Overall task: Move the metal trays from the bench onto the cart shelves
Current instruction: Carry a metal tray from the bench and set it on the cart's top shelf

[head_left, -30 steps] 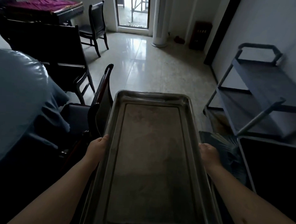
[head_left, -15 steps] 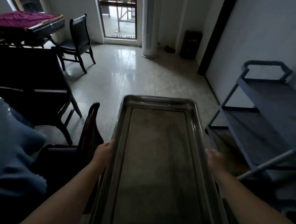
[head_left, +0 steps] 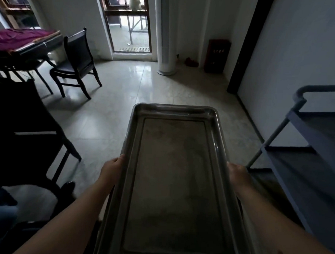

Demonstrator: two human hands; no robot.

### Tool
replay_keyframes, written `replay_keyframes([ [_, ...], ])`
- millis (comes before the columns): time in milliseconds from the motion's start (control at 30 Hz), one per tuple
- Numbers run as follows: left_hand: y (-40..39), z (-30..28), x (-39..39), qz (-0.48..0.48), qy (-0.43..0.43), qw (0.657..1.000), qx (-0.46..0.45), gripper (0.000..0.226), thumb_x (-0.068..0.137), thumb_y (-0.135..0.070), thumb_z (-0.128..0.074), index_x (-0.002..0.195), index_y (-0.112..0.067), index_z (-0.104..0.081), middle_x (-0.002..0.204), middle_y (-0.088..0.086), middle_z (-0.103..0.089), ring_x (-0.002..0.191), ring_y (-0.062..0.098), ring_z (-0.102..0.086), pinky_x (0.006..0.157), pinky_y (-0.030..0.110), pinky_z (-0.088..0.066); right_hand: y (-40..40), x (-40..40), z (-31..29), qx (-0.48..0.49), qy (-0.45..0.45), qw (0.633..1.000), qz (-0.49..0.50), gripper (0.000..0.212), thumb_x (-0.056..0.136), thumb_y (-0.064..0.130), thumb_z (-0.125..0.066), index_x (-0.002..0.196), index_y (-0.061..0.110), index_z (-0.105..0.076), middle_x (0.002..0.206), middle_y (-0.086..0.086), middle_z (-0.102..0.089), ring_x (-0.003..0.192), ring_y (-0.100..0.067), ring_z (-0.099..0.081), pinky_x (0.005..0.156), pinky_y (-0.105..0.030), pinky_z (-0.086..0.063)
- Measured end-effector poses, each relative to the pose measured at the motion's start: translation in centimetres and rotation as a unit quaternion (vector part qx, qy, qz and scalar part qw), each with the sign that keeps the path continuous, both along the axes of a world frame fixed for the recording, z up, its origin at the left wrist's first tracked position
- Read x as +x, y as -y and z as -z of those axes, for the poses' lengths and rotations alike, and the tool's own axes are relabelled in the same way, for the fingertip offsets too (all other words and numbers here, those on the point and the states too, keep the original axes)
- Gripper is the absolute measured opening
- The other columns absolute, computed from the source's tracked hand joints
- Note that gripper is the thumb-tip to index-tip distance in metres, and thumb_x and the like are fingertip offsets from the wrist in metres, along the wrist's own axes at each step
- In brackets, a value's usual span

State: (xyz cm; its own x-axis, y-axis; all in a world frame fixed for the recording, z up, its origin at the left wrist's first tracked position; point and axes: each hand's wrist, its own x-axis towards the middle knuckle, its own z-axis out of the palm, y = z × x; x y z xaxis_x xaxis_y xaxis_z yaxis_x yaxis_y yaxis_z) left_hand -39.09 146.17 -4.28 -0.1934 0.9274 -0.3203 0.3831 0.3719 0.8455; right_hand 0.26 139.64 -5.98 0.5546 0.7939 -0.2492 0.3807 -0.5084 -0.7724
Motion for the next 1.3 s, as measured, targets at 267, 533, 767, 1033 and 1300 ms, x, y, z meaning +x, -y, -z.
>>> replay_keyframes([
  [267,-13.3,-0.9,8.2,0.032,0.000,0.999,-0.007,0.049,0.101,-0.045,-0.047,0.105,-0.004,-0.073,0.088,0.014,-0.071,0.082,0.029,-0.068,0.077,0.039,-0.055,-11.0,7.4,-1.9,-0.016,0.013,0.999,0.045,0.037,0.099,0.028,-0.046,0.089,0.000,-0.066,0.087,-0.013,-0.055,0.083,-0.026,-0.049,0.073,-0.033,-0.035],
  [533,-27.2,-0.9,20.5,0.190,0.010,0.982,-0.008,0.043,0.099,-0.047,-0.051,0.094,-0.010,-0.074,0.081,0.007,-0.071,0.076,0.023,-0.067,0.061,0.029,-0.050,-13.6,14.8,-1.6,-0.010,0.017,0.976,0.218,0.032,0.097,0.024,-0.046,0.080,0.002,-0.062,0.075,-0.014,-0.053,0.073,-0.026,-0.049,0.062,-0.036,-0.032],
  [767,-35.5,-3.4,35.5,0.390,0.032,0.920,-0.005,0.035,0.099,-0.036,-0.055,0.072,-0.018,-0.068,0.083,0.014,-0.068,0.080,0.027,-0.062,0.072,0.034,-0.049,-9.6,18.1,-1.8,0.009,0.037,0.906,0.422,0.032,0.096,0.023,-0.049,0.078,0.000,-0.063,0.074,-0.017,-0.057,0.078,-0.035,-0.056,0.064,-0.037,-0.033],
  [1033,-33.9,-2.8,46.9,0.605,0.003,0.794,-0.058,0.040,0.101,-0.037,-0.050,0.100,-0.003,-0.072,0.099,0.023,-0.071,0.094,0.037,-0.067,0.087,0.043,-0.054,-1.5,12.8,-0.6,0.015,-0.010,0.777,0.630,0.024,0.097,0.025,-0.052,0.089,0.008,-0.064,0.091,-0.022,-0.063,0.082,-0.030,-0.055,0.070,-0.034,-0.039],
  [1300,-32.7,-1.1,52.2,0.677,-0.012,0.732,-0.076,0.044,0.098,-0.047,-0.049,0.091,-0.009,-0.072,0.087,0.019,-0.071,0.077,0.029,-0.067,0.075,0.042,-0.057,1.0,13.0,-0.8,0.025,-0.021,0.737,0.675,0.024,0.097,0.023,-0.048,0.097,0.007,-0.066,0.085,-0.017,-0.063,0.072,-0.027,-0.054,0.057,-0.029,-0.037],
])
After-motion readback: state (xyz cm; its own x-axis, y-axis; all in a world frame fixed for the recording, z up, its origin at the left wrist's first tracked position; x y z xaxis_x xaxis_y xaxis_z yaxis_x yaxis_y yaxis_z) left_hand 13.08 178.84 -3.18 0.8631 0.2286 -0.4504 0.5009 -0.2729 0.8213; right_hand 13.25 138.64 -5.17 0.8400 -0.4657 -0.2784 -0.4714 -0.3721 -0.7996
